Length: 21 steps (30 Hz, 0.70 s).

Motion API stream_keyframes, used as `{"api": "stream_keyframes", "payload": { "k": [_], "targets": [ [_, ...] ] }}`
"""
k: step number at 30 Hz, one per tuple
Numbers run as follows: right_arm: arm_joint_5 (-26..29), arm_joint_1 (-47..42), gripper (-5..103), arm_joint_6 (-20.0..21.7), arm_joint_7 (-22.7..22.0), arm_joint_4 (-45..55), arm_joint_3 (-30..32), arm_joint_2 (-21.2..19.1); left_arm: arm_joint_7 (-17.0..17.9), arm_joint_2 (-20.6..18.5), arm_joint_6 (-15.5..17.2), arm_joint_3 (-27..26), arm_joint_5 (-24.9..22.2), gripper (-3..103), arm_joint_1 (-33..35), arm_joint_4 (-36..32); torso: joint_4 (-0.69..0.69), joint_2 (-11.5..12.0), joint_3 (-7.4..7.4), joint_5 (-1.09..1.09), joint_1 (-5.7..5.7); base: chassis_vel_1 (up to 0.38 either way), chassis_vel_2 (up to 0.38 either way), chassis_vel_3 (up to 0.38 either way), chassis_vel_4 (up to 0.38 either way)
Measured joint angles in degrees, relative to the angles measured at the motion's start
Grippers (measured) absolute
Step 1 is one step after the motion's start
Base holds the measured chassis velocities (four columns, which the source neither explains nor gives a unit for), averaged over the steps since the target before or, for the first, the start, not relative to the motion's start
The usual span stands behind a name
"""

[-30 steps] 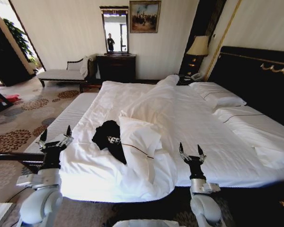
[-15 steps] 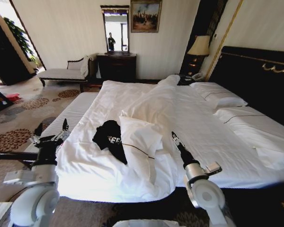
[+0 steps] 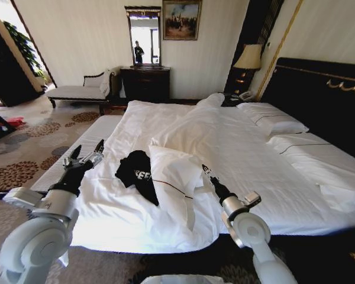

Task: Fold the clothes on the bed.

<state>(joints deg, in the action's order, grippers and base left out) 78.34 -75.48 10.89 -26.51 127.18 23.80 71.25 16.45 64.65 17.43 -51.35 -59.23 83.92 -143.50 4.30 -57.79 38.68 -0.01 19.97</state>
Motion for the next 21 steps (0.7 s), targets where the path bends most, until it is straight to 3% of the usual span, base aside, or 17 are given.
{"api": "stream_keyframes", "payload": {
  "k": [13, 21],
  "targets": [
    [0.19, 4.45, 100, 0.22, -1.91, 0.89, -8.32, 0.36, 2.11, 1.13, 0.27, -3.08, 0.32, 100, 0.27, 0.14, 0.01, 0.00, -0.01, 0.00, -0.01, 0.000, 0.000, 0.000, 0.000],
    [-4.13, 14.33, 100, -0.19, -1.60, -9.34, -14.43, 0.39, 2.17, 1.61, 0.23, -2.38, 0.44, 100, -0.29, 0.21, 0.00, 0.00, 0.00, 0.01, 0.00, 0.000, 0.000, 0.000, 0.000]
  ]
}}
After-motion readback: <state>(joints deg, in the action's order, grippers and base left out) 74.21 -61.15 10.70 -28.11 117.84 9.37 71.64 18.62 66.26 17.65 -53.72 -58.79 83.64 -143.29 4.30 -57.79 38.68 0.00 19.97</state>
